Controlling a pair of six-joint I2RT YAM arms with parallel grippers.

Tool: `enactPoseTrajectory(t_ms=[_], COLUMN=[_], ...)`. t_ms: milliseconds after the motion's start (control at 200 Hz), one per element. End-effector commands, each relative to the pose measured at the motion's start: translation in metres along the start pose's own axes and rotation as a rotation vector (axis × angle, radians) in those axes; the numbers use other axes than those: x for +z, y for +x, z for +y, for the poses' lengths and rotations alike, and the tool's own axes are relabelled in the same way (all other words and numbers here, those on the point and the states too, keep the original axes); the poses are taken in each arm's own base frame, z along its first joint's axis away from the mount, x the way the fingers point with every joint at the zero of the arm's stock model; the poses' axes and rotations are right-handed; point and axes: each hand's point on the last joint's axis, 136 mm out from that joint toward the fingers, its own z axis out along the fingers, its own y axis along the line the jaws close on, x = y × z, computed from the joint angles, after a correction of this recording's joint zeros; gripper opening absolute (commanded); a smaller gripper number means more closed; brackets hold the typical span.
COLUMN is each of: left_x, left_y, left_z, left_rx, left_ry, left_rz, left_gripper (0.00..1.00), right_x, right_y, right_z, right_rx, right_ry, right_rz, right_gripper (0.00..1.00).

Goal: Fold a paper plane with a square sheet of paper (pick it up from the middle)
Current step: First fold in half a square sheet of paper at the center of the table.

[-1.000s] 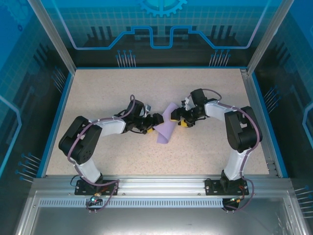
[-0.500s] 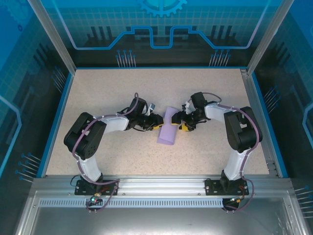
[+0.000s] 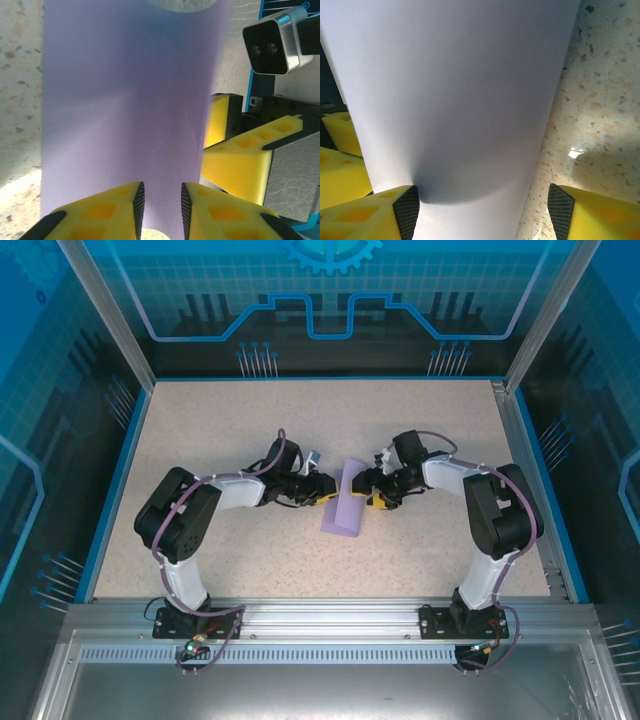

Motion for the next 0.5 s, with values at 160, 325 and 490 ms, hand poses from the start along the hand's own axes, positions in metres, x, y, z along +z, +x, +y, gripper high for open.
enactPoseTrajectory(t_ms=[160, 325, 490], left_x=[0.005, 0.005, 0.002], left_y=[0.009, 0.015, 0.017], left_z=[-0.008, -0.009, -0.011], left_rx=[0.01, 0.017, 0.028], left_ry=[0.077, 0.089, 0.093], left_rz=[0.037, 0.043, 0.03], left_gripper=[0.42, 0.47, 0.56], right_x=[-0.002, 0.004, 0.009], right_y=[0.0, -0.001, 0.0], right_z=[0.006, 0.005, 0.002], right_rx=[0.017, 0.026, 0.035], right_ry=[-0.038, -0.044, -0.04], right_rz=[0.0, 0.009, 0.02], right_gripper=[0.69, 0.66, 0.65])
